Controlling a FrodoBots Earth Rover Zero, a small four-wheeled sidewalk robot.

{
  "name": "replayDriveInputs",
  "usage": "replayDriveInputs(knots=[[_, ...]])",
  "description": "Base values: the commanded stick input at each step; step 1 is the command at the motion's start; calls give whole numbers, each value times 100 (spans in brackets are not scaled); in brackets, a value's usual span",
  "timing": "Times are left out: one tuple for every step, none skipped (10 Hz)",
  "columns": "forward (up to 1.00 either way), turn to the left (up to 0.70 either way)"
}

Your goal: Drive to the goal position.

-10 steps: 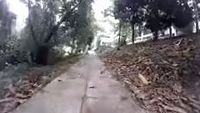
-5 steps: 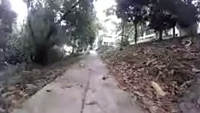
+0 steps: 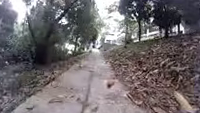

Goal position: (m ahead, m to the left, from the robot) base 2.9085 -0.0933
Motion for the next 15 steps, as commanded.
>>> replayDriveInputs(knots=[[100, 0], [100, 0], [100, 0], [100, 0], [100, 0], [100, 0], [100, 0], [100, 0], [100, 0], [100, 0], [100, 0], [100, 0], [100, 0], [100, 0], [100, 0]])
